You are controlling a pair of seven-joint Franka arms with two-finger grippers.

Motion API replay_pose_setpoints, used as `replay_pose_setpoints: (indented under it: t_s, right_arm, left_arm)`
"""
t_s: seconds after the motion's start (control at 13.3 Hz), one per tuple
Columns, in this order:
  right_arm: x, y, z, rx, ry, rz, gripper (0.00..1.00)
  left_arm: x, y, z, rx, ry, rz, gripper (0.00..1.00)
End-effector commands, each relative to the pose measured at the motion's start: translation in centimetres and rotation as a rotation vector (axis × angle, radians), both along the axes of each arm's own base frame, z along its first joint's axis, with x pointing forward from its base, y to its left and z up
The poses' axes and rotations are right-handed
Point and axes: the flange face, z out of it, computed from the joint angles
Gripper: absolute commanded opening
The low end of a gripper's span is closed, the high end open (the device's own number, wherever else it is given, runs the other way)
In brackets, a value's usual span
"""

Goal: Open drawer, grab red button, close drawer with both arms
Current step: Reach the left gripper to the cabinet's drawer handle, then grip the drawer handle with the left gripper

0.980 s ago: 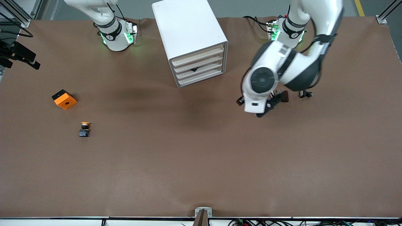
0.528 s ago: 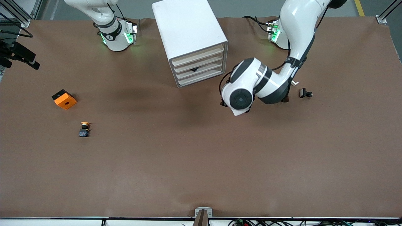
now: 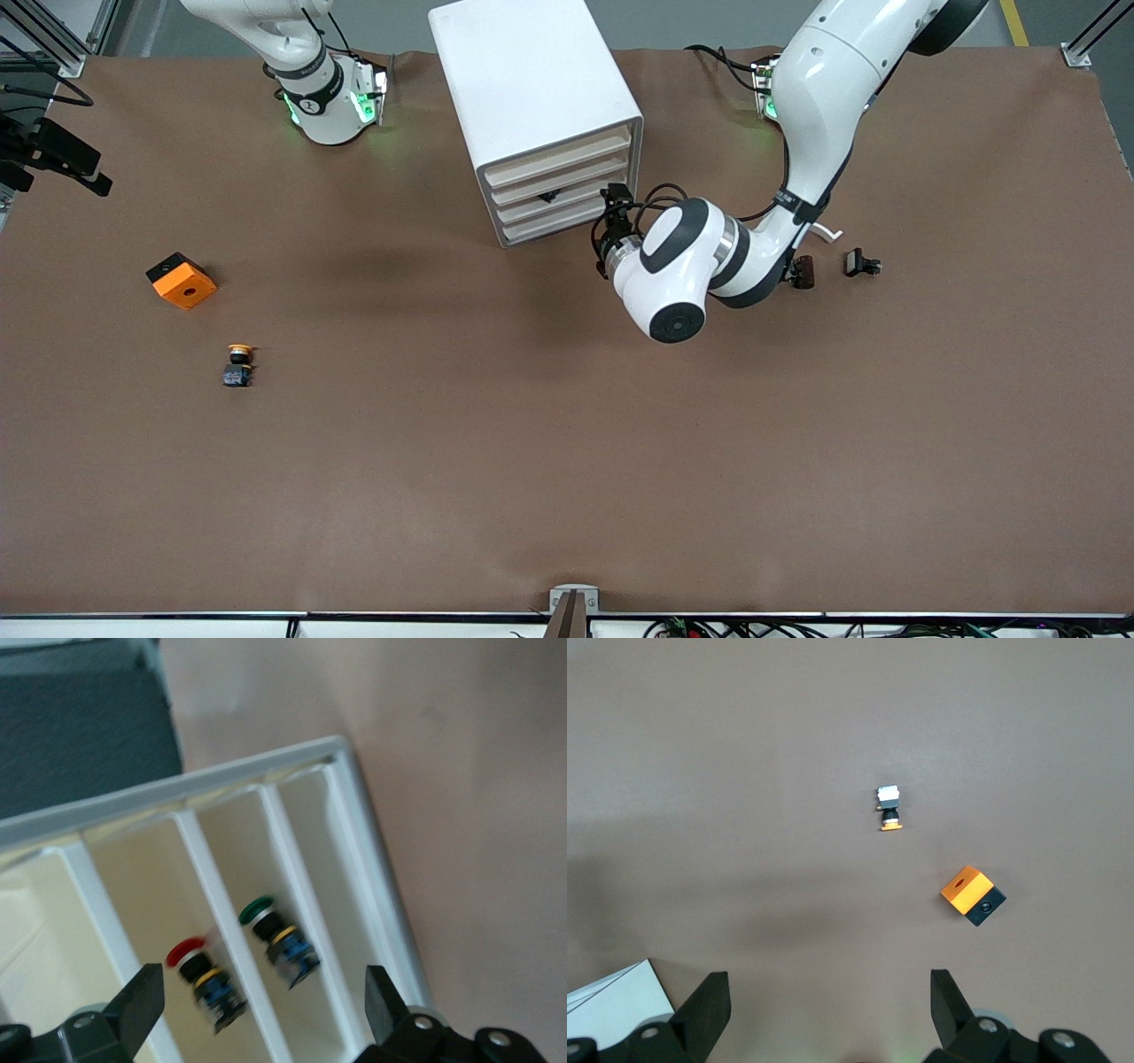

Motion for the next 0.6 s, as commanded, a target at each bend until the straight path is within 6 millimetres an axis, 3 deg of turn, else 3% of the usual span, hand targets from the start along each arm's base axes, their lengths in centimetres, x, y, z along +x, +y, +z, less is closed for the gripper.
replay_pose_setpoints:
  t_s: [0.0, 0.15, 0.38, 0.53]
  right_arm:
    - [-0.2, 0.2, 0.3, -0.009, -0.004, -0.005, 1.0]
    - [-0.2, 0.2, 0.4, -0.004, -0.004, -0.007, 1.0]
    - [-0.2, -0.5, 0.4, -0.004, -0.004, -0.01, 1.0]
    - [0.1, -0.6, 0.0, -0.005, 0.004, -0.019, 1.0]
  left_arm:
    - [0.0, -0.2, -1.6, -0.031, 0.109, 0.061, 1.0]
    - [-0.8, -0.8, -2.9, 0.006, 0.162, 0.088, 1.0]
    - [-1.6, -0.9, -4.4, 0.027, 0.224, 0.118, 0.77]
    - [-1.8, -0.9, -4.5, 0.041, 0.259, 0.142, 0.71]
